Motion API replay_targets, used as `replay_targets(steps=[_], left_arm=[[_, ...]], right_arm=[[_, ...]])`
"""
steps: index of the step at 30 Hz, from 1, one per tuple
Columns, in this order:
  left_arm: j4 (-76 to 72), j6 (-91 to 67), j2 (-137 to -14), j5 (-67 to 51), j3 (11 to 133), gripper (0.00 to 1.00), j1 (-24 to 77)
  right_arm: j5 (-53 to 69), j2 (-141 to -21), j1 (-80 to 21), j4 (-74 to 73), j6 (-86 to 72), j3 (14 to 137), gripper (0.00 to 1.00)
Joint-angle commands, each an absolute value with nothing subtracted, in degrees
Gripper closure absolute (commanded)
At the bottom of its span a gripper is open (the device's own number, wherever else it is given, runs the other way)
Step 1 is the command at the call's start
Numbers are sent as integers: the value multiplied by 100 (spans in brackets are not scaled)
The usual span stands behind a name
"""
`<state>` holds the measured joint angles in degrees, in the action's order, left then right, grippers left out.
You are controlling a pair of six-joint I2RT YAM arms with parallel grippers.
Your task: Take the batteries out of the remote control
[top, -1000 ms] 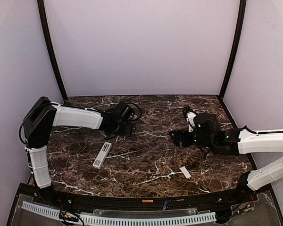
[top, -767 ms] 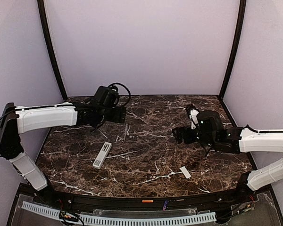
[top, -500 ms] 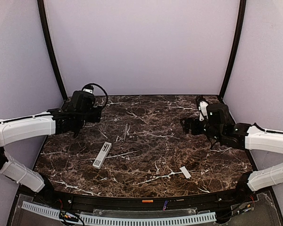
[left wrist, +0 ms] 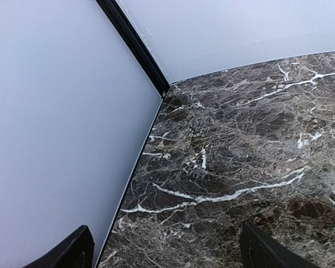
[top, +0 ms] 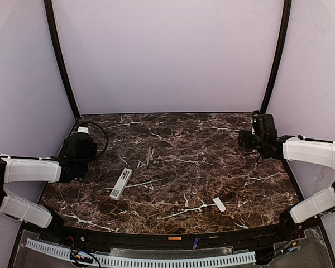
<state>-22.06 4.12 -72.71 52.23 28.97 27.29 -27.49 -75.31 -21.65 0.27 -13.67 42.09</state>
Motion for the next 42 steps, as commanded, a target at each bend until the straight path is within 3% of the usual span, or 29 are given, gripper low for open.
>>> replay_targets(steps=[1, 9, 15, 20, 25, 37, 42], left_arm=[[-3571, 944, -7385, 5080, 2443, 8, 2469], [-5230, 820, -7950, 4186, 1768, 8, 1805], [-5882, 961, -8213, 3514, 1669, 8, 1494], [-6156, 996, -8305, 2908, 1567, 9, 1158], [-7751, 803, -9117, 2270, 1186, 8, 747], [-6983, 717, -9079, 1800, 1506, 2, 579], [-6917, 664, -9066, 1757, 1527, 2, 522]], right_arm=[[-3091, -7819, -1837, 486, -1169, 4075, 1], [-3003, -8316, -1427, 1418, -493, 3839, 1], [-2776, -8435, -1090, 2914, -22, 3065, 1], [-2021, -8214, -770, 3974, 199, 2492, 1], [-1327, -8155, -515, 5164, 498, 2032, 1], [654, -8951, 273, 7291, 373, 1377, 1], [595, -8797, 347, 6635, 273, 1588, 1]])
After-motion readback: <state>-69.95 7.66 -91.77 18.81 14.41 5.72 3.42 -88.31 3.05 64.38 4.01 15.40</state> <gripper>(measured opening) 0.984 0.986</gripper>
